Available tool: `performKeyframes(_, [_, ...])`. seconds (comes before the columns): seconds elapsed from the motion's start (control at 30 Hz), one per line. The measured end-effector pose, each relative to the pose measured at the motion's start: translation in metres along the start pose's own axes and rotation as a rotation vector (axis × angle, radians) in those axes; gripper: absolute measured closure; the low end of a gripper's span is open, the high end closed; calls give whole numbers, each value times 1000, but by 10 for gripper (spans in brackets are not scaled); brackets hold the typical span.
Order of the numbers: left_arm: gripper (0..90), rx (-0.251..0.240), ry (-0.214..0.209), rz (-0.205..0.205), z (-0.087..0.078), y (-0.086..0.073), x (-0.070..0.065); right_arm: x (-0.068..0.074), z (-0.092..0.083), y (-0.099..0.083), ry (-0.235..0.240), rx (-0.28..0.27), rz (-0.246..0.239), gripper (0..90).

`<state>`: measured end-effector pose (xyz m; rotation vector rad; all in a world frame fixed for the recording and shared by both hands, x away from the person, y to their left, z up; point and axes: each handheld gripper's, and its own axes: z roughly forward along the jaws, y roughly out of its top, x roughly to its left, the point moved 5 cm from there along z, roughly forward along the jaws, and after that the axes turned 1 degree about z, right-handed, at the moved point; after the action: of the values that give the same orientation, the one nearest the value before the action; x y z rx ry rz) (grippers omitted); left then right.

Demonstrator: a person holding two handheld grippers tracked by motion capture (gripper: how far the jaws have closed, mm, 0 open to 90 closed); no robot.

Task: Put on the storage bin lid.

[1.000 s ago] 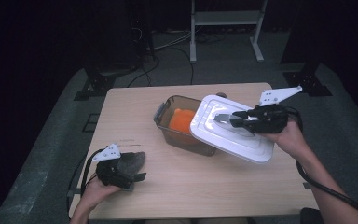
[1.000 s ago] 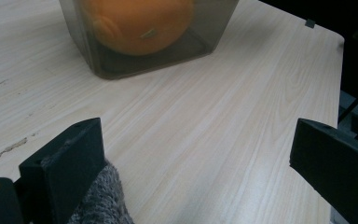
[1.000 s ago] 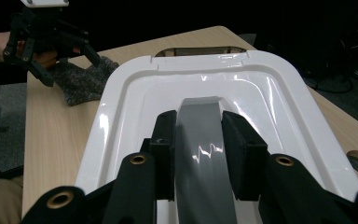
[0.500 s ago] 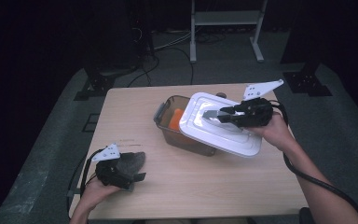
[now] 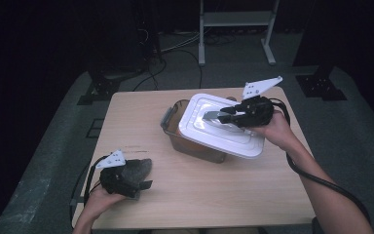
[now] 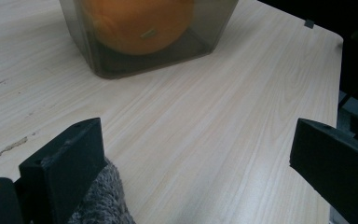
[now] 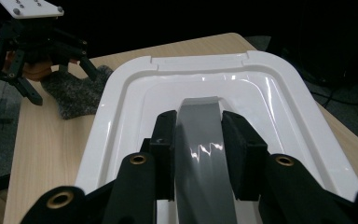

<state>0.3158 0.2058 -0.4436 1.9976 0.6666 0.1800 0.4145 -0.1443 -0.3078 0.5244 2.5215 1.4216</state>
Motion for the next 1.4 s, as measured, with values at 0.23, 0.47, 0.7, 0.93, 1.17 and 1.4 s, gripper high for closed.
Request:
performKeyframes(0.23, [25, -1, 1, 2, -1, 0, 0, -3, 10, 5, 7, 3, -6, 657])
performKeyframes(0.47, [25, -5, 1, 1, -1, 0, 0, -5, 19, 9, 17, -1, -3, 658])
performKeyframes(0.7, [25, -5, 0, 1, -2, 0, 1, -7, 29, 9, 26, 5, 1, 657])
performKeyframes(0.93, [25, -5, 0, -1, -2, -1, 1, -8, 37, 11, 36, 10, 5, 657])
performKeyframes(1.17, [25, -9, 4, 2, -3, 0, 1, -11, 43, 12, 38, 13, 3, 658])
performKeyframes(1.4, [25, -9, 3, -1, -4, 0, 1, -16, 51, 12, 40, 10, 22, 658])
